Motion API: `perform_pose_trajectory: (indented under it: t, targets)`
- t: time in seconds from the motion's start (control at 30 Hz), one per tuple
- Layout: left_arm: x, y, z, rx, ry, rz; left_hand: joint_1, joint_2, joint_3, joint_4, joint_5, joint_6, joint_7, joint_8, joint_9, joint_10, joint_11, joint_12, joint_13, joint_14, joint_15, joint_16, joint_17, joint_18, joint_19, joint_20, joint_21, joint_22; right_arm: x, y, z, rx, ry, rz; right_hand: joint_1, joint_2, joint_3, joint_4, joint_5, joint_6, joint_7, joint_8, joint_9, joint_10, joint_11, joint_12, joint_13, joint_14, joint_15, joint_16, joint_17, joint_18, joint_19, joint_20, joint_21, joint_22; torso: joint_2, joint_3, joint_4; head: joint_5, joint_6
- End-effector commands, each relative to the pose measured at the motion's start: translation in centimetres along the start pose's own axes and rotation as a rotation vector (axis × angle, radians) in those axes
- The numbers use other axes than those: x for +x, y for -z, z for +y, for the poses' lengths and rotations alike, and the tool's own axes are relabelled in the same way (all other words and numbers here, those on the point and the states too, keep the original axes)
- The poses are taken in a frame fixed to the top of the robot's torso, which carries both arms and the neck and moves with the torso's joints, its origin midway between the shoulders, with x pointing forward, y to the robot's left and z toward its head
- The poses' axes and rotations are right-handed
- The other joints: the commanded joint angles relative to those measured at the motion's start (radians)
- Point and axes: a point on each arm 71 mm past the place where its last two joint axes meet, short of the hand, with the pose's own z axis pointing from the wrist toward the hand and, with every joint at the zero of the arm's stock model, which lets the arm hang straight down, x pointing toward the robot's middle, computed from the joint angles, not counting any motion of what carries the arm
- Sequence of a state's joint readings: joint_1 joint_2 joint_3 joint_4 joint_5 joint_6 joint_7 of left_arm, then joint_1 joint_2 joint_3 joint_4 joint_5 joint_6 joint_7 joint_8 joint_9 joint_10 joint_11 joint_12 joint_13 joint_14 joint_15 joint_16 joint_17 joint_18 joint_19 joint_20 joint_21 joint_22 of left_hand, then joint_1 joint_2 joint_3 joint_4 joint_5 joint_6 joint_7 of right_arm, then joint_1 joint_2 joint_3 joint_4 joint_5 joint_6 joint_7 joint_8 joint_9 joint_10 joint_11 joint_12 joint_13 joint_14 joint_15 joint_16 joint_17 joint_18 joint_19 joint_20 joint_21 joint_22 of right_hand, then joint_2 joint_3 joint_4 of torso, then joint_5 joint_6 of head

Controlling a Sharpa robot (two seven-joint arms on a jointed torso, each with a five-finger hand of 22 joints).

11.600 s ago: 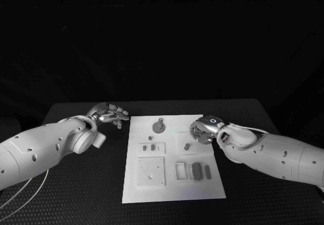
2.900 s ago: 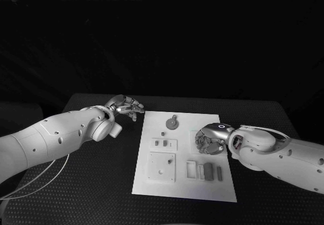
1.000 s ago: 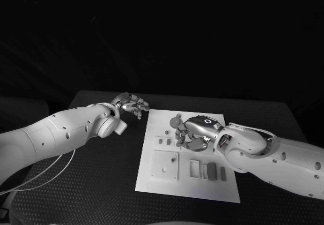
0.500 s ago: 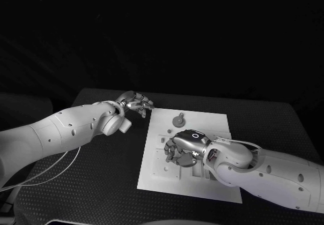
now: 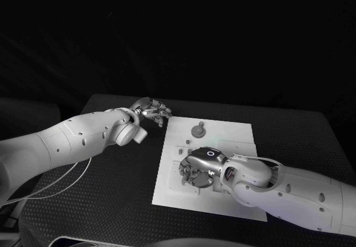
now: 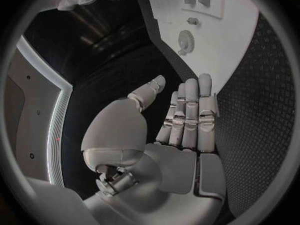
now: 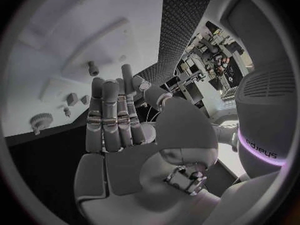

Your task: Assemble the parts on the task board

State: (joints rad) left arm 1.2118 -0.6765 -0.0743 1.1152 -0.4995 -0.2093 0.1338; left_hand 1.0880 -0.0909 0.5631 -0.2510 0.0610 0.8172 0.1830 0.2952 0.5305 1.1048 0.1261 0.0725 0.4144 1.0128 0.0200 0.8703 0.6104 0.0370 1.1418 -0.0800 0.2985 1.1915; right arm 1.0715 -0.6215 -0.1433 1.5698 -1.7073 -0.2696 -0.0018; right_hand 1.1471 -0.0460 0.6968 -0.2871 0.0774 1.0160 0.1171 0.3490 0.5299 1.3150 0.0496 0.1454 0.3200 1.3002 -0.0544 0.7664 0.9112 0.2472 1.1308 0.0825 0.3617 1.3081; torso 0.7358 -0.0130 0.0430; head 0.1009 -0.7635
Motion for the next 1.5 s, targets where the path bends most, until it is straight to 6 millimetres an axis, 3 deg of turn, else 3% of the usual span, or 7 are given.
perform_pose_trajectory:
  t: [0.03, 0.23, 0.57, 1.5]
  targets:
    - [0.27, -0.06, -0.25, 0.009, 0.011, 0.017, -0.008, 0.001, -0.008, 0.0, -0.004, 0.0, 0.01, -0.001, 0.001, -0.01, 0.0, -0.003, -0.001, 0.003, -0.001, -0.006, 0.002, 0.054, -0.001, -0.001, -0.006, 0.001, 0.7, -0.19, 0.14, -0.01, 0.018, 0.053, 0.005, 0.005, 0.005, 0.0, 0.003, 0.007, -0.006, 0.002, 0.026, 0.015, -0.008, 0.004, 0.002, -0.004, -0.012, 0.006, 0.001, 0.015, 0.004, -0.001, 0.005, 0.024, 0.0, 0.0002, -0.0009, 0.001, -0.001]
    - [0.32, -0.08, -0.27, 0.009, 0.011, 0.019, -0.008, 0.001, -0.008, 0.0, -0.004, 0.0, 0.01, -0.001, 0.001, -0.011, 0.001, -0.003, -0.001, 0.003, -0.001, -0.006, 0.002, 0.054, -0.001, -0.001, -0.007, 0.001, 1.25, -0.3, -0.02, -0.004, 0.018, 0.066, 0.004, 0.005, 0.005, -0.001, 0.003, 0.007, -0.006, 0.001, 0.026, 0.015, -0.008, 0.004, 0.003, -0.004, -0.012, 0.006, 0.001, 0.015, 0.003, -0.001, 0.005, 0.024, 0.001, 0.0005, 0.0031, 0.003, -0.005]
    - [0.2, -0.02, -0.21, 0.008, 0.011, 0.017, -0.008, 0.001, -0.008, 0.0, -0.004, -0.001, 0.01, -0.001, 0.001, -0.011, 0.001, -0.003, -0.002, 0.003, -0.001, -0.007, 0.003, 0.054, -0.001, 0.0, -0.007, 0.002, 1.52, -0.23, -0.43, 0.01, 0.031, 0.065, 0.004, 0.006, 0.005, -0.001, 0.003, 0.007, -0.006, 0.001, 0.027, 0.015, -0.008, 0.004, 0.004, -0.004, -0.012, 0.006, 0.001, 0.015, 0.003, -0.001, 0.006, 0.024, 0.0, 0.0001, -0.001, 0.007, -0.008]
    - [0.13, 0.04, -0.11, 0.001, 0.012, 0.022, -0.008, 0.002, -0.009, -0.001, -0.004, -0.002, 0.01, -0.002, 0.001, -0.012, 0.001, -0.003, -0.002, 0.003, -0.001, -0.007, 0.005, 0.054, -0.001, 0.0, -0.008, 0.003, 1.34, -0.53, -0.08, 0.019, 0.089, 0.033, 0.006, 0.003, 0.005, -0.002, 0.003, 0.009, -0.008, 0.003, 0.032, 0.016, -0.009, 0.003, 0.012, -0.003, -0.013, 0.01, 0.002, 0.015, 0.004, -0.003, 0.012, 0.025, 0.0, 0.0002, -0.0006, 0.005, -0.009]
